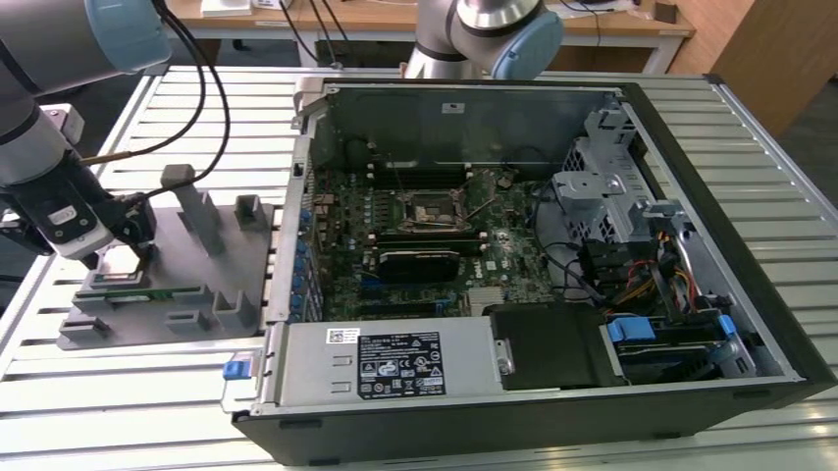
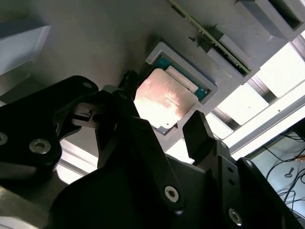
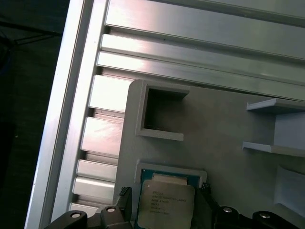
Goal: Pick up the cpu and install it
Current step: 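Pick up the cpu and move it towards the insertion slot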
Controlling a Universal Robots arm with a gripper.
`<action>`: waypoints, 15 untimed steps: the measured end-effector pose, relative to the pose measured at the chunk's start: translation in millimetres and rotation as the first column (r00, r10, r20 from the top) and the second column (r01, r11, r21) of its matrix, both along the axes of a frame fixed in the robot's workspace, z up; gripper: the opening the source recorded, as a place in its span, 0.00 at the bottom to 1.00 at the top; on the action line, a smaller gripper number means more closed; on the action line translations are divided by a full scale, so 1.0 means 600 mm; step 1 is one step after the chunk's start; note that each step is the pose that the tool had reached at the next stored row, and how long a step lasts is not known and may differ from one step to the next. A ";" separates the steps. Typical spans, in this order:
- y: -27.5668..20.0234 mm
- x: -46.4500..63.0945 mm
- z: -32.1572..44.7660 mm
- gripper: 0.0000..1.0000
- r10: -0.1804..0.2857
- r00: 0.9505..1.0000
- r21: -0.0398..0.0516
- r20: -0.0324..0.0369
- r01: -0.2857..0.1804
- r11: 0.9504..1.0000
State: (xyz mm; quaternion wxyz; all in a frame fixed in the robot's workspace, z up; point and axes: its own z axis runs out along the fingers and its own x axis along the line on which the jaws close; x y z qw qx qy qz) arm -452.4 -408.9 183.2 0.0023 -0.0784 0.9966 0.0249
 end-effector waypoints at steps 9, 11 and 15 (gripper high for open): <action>0.0000 0.000 0.002 0.58 -0.007 1.000 -0.002 0.000 0.007 1.000; 0.0000 0.000 0.002 0.58 -0.010 1.000 -0.002 0.000 0.010 1.000; 0.0000 0.000 0.005 0.58 -0.012 1.000 -0.004 0.000 0.012 1.000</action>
